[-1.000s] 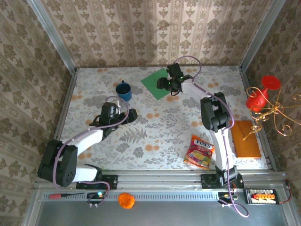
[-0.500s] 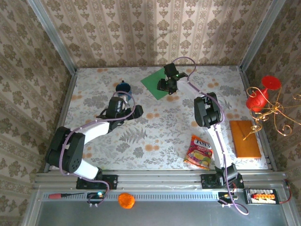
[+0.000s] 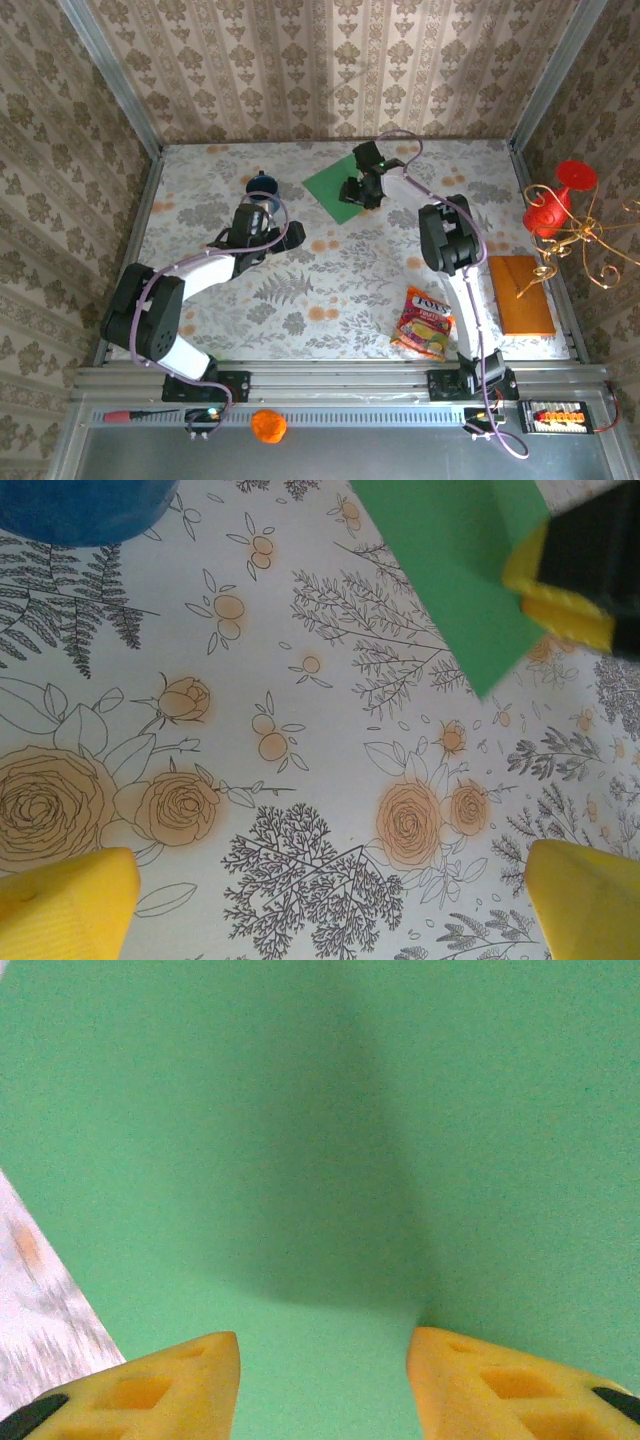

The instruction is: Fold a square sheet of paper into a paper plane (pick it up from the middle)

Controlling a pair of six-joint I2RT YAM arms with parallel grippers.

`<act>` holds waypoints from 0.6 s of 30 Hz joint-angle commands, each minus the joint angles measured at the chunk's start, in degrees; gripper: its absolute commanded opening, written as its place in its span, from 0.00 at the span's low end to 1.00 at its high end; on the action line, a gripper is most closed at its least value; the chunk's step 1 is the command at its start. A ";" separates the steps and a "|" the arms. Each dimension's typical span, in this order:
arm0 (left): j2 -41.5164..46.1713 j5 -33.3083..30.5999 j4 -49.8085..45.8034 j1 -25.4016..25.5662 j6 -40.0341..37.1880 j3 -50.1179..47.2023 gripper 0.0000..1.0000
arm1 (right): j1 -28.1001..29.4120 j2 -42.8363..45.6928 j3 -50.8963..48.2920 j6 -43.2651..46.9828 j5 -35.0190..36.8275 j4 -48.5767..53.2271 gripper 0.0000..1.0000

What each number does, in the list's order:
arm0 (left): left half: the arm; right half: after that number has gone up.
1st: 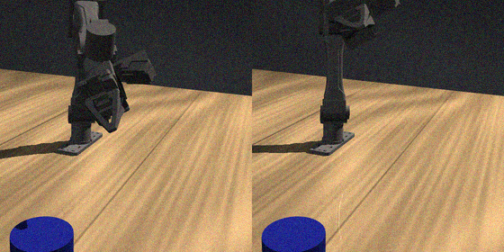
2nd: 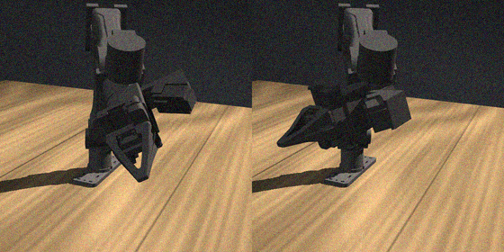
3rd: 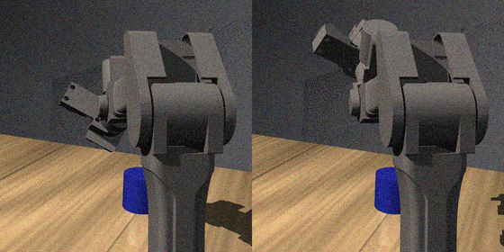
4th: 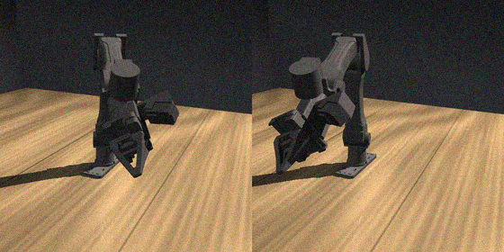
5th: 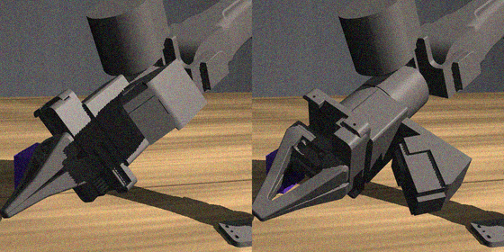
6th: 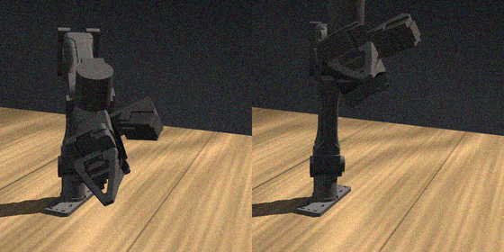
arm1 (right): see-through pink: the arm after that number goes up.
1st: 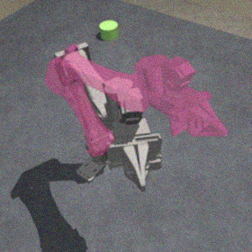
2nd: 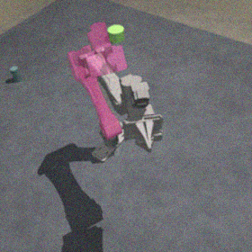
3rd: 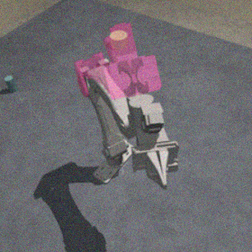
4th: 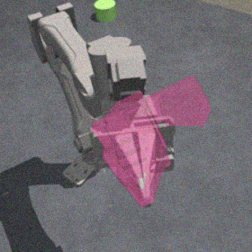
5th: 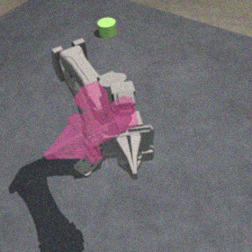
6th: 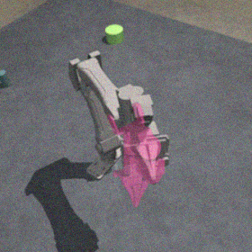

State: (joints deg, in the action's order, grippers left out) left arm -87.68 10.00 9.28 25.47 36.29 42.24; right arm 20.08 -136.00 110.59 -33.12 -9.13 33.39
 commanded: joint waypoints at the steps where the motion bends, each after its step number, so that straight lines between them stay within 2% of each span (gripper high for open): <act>1: -0.93 -0.61 -0.67 0.21 0.87 1.97 1.00 | 1.30 7.59 -14.37 -6.13 -2.21 1.63 0.50; 7: -3.51 -0.11 -0.40 0.24 2.44 3.14 1.00 | 4.75 26.46 -44.77 -21.33 -5.27 -12.41 0.50; 10: -4.69 0.39 -0.55 2.68 3.50 3.91 0.99 | 7.13 33.60 -55.33 -28.21 -5.96 -18.39 0.50; 14: -6.01 2.21 -3.03 4.72 4.90 6.37 0.94 | 8.69 38.80 -57.59 -27.97 -8.66 -20.21 0.50; 16: -6.29 2.91 -4.27 6.12 6.48 7.36 0.90 | 8.13 41.70 -55.18 -24.07 -6.57 -17.72 0.51; 18: -6.62 3.42 -5.62 8.12 8.38 8.25 0.82 | 6.92 43.89 -52.19 -19.02 -3.54 -15.11 0.52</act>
State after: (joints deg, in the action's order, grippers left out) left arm -93.80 11.46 6.55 31.62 41.39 48.42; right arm 28.42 -96.44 54.50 -56.25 -15.42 16.86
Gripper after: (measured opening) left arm 0.836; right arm 0.519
